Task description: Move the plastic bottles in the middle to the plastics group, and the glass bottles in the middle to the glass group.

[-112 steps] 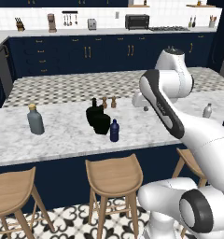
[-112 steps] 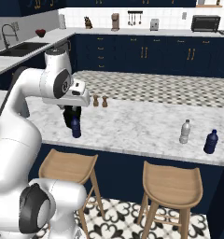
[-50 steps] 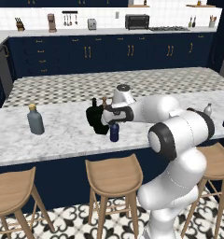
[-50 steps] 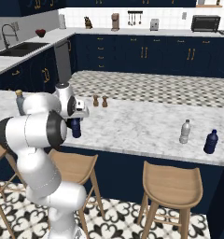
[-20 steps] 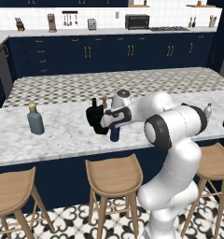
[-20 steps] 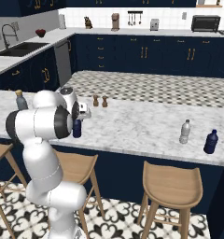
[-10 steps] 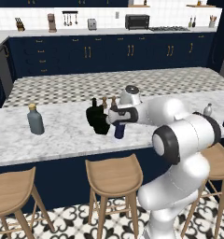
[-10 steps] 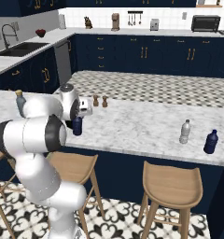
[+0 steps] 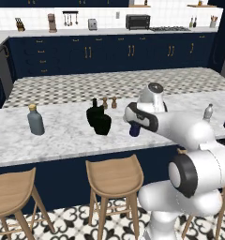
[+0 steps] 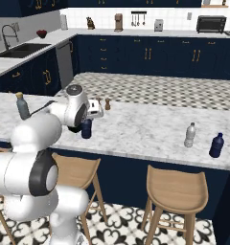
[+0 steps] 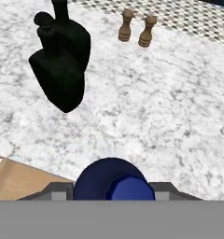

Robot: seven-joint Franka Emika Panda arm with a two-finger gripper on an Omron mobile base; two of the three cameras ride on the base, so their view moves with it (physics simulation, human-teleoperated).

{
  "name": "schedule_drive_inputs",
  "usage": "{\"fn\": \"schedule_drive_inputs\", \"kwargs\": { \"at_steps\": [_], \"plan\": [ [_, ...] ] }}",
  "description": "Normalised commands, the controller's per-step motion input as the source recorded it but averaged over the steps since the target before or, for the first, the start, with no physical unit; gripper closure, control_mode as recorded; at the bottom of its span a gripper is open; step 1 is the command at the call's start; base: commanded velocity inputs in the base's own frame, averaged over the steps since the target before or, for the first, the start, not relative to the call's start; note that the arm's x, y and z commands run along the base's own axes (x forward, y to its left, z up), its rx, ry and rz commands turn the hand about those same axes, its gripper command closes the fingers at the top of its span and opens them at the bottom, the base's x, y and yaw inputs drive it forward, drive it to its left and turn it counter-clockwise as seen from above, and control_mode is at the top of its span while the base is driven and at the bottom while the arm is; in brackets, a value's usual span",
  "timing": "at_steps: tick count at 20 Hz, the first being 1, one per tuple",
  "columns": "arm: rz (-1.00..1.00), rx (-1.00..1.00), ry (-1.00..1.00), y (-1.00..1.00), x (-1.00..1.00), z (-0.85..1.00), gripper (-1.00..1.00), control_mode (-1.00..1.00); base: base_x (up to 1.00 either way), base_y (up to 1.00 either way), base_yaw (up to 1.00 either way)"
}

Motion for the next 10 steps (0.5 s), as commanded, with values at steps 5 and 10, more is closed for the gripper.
{"fn": "schedule_drive_inputs", "kwargs": {
  "at_steps": [5, 10],
  "plan": [
    [-0.06, 0.00, -0.02, -0.73, -0.47, 0.31, 1.00, -1.00, 0.00, 0.00, 0.00],
    [-0.07, 0.00, 0.00, -0.88, -0.16, 0.21, 1.00, -1.00, 0.00, 0.00, 0.00]
  ]
}}
